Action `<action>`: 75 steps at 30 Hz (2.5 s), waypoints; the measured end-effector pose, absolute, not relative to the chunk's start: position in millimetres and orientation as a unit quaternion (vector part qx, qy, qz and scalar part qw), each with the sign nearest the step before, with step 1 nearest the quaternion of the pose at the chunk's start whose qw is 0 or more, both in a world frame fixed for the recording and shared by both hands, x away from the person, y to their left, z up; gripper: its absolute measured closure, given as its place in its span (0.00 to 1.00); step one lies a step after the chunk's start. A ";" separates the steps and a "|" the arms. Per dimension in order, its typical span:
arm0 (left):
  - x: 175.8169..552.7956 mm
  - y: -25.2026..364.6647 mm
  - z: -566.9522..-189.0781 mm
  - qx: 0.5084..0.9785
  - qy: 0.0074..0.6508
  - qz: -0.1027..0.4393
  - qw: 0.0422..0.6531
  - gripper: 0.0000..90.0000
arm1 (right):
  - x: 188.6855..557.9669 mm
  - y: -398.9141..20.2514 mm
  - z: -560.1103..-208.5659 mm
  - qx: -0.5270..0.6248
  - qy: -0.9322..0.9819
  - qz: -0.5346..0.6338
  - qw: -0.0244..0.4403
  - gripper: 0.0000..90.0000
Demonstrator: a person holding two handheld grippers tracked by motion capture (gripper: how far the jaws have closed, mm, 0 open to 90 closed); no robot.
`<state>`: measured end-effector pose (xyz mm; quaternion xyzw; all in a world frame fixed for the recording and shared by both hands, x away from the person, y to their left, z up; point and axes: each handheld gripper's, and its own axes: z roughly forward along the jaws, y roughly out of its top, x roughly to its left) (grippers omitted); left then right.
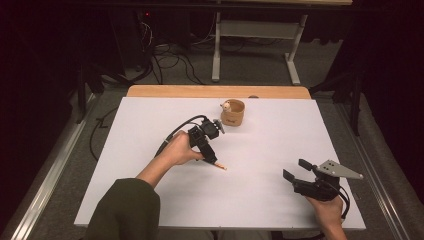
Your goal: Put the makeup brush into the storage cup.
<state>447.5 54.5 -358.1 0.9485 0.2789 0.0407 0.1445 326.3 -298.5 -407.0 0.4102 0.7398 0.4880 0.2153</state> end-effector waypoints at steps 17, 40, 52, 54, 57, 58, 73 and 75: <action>452.3 47.8 -375.5 0.957 0.271 0.025 0.103 0.26 | 326.7 -300.6 -407.8 0.413 0.739 0.488 0.211 0.30; 455.6 42.1 -394.2 0.965 0.257 0.023 0.053 0.28 | 326.5 -300.0 -408.0 0.412 0.742 0.486 0.208 0.30; 455.9 42.7 -398.3 0.964 0.263 0.013 0.047 0.32 | 326.8 -299.5 -408.0 0.407 0.745 0.486 0.207 0.30; 455.6 43.2 -398.1 0.962 0.268 0.009 0.048 0.35 | 326.7 -298.8 -408.1 0.407 0.747 0.484 0.206 0.30; 455.6 43.7 -397.7 0.961 0.271 0.008 0.047 0.37 | 326.6 -298.1 -408.5 0.406 0.748 0.482 0.206 0.30; 455.5 43.7 -397.6 0.961 0.273 0.008 0.047 0.38 | 326.8 -298.4 -408.6 0.406 0.749 0.482 0.206 0.30; 454.0 46.3 -394.3 0.959 0.280 0.011 0.050 0.67 | 326.8 -297.2 -408.8 0.406 0.751 0.479 0.204 0.30; 453.9 46.5 -394.1 0.959 0.280 0.011 0.049 0.70 | 326.8 -296.6 -408.8 0.406 0.752 0.478 0.204 0.30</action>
